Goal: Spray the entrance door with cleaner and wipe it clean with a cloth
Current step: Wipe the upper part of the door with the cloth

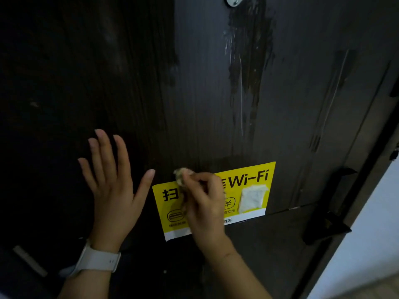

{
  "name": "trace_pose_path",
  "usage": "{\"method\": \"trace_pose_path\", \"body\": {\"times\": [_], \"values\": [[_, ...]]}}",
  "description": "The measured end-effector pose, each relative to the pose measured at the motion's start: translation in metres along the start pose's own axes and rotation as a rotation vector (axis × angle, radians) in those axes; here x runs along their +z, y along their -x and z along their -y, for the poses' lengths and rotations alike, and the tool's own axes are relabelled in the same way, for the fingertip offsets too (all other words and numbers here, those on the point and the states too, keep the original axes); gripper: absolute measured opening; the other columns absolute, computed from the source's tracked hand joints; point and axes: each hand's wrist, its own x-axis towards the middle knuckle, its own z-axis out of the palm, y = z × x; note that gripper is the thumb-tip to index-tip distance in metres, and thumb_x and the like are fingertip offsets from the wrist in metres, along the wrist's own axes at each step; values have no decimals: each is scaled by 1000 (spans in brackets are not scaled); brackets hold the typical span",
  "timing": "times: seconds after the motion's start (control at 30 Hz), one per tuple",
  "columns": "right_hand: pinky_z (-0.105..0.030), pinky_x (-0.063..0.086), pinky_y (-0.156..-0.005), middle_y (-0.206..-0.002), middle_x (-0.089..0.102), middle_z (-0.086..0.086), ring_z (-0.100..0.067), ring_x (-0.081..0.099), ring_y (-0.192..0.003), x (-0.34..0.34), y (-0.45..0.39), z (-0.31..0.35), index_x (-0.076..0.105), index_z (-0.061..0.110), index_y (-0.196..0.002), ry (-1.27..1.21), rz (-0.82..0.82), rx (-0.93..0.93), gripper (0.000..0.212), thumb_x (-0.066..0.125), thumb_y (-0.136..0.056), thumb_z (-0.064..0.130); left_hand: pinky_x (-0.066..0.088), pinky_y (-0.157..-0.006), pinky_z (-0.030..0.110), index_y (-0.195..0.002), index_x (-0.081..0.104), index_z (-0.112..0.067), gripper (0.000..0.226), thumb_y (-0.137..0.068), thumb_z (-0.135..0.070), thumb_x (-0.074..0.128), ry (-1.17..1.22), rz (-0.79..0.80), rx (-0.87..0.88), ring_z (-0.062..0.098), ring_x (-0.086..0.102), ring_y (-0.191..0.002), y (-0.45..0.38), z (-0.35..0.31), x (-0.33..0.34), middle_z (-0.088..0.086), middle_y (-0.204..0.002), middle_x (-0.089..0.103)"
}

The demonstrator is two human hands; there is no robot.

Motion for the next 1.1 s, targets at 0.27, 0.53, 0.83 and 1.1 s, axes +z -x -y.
{"method": "trace_pose_path", "body": {"times": [0.27, 0.53, 0.83, 1.1], "values": [[-12, 43, -79, -98, 47, 0, -5, 53, -87, -81, -60, -48, 69, 4, -110, 109, -528, 264, 25, 64, -86, -2, -16, -118, 43, -153, -11, -15, 85, -94, -51, 37, 10, 18, -11, 22, -21, -147, -2, 1, 0, 5, -158, -25], [-10, 42, -79, -106, 47, -5, -2, 49, -98, -43, -38, -16, 64, 8, -120, 101, 0, -146, 40, 54, -83, -2, -18, -118, 39, -154, -10, -16, 85, -92, -53, 37, 14, 11, -9, 21, -19, -148, -2, 2, -1, 2, -158, -25], [-22, 51, -76, -104, 44, -3, -6, 55, -94, -59, -73, -19, 67, 1, -117, 41, -147, -64, 30, 54, -90, 5, -19, -118, 37, -154, -9, -16, 85, -92, -54, 34, -4, 25, -16, 21, -18, -148, -2, 1, -1, 3, -159, -25], [-15, 46, -78, -100, 46, -7, 2, 51, -90, -104, -112, -40, 69, 0, -113, 200, -279, -64, 30, 64, -85, -10, -20, -117, 36, -154, -9, -17, 85, -91, -55, 33, 0, 29, -17, 20, -18, -148, -3, 1, -2, 2, -159, -25]]}}
